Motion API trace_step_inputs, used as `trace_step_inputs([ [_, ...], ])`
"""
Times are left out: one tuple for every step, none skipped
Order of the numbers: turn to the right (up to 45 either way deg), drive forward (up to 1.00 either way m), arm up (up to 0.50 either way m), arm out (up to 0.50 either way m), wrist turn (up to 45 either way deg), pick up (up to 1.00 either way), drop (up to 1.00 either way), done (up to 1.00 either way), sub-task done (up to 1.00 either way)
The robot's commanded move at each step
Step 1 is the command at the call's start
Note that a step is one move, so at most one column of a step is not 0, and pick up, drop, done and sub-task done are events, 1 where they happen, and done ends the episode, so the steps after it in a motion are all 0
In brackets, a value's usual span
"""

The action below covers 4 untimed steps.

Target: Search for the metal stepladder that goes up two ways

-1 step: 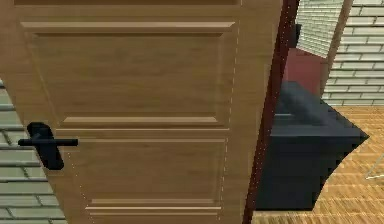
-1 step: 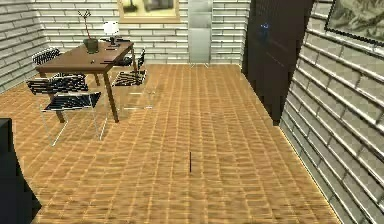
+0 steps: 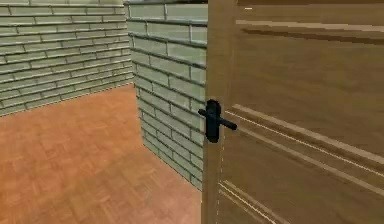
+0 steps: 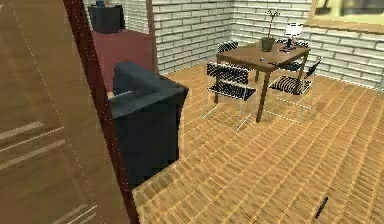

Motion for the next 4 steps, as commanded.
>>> trace_step_inputs([
  [-45.0, 0.0, 0.0, 0.0, 0.0, 0.0, 0.0, 0.0, 0.0],
  [-9.0, 0.0, 0.0, 0.0, 0.0, 0.0, 0.0, 0.0, 0.0],
  [0.0, 0.75, 0.0, 0.0, 0.0, 0.0, 0.0, 0.0, 0.0],
  [21.0, 0.0, 0.0, 0.0, 0.0, 0.0, 0.0, 0.0, 0.0],
])
